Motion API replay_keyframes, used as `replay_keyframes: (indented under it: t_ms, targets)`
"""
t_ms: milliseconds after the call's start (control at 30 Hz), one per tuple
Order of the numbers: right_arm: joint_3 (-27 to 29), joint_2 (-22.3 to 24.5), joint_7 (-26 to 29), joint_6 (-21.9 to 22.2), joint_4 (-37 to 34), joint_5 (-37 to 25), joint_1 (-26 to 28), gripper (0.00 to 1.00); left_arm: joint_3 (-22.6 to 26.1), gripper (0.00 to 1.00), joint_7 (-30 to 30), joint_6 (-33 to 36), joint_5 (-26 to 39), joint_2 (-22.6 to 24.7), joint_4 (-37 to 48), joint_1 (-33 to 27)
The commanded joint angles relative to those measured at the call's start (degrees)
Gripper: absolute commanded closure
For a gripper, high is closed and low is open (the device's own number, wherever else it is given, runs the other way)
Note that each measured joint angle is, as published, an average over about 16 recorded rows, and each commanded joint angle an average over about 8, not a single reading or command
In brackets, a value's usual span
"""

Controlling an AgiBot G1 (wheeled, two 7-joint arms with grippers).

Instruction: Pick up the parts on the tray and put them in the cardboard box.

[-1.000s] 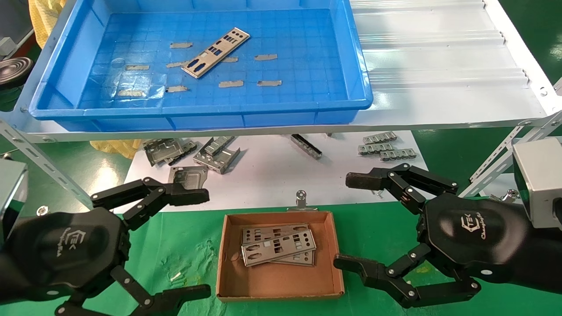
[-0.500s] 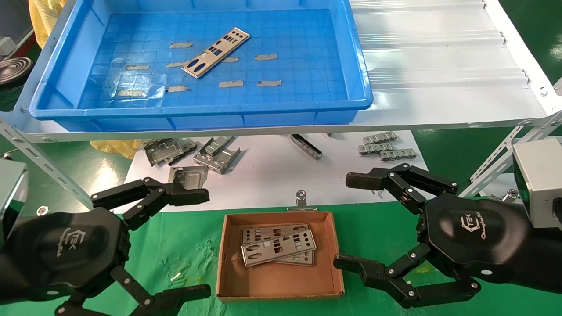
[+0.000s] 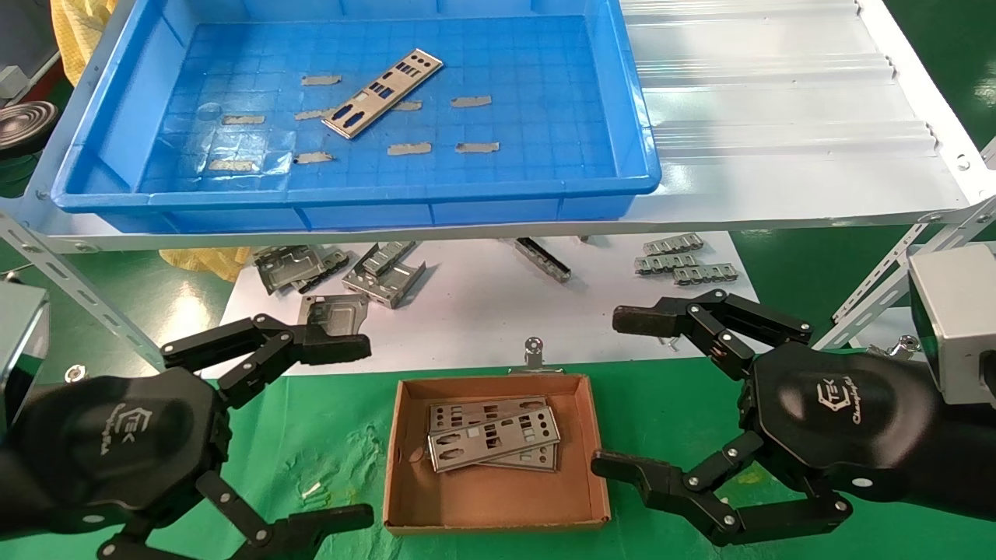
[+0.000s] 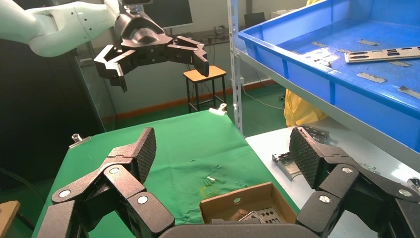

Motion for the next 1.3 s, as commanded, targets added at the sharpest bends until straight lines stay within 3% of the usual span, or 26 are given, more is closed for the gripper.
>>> replay_keyframes:
  t_ms: [33,1300]
  targets:
    - [0.0,0.0,0.0,0.0,0.0,0.0,0.0,1.0,0.0,0.0,0.0,0.0,0.0,0.0,0.0,0.0]
    - [0.0,0.0,0.0,0.0,0.0,0.0,0.0,1.0,0.0,0.0,0.0,0.0,0.0,0.0,0.0,0.0]
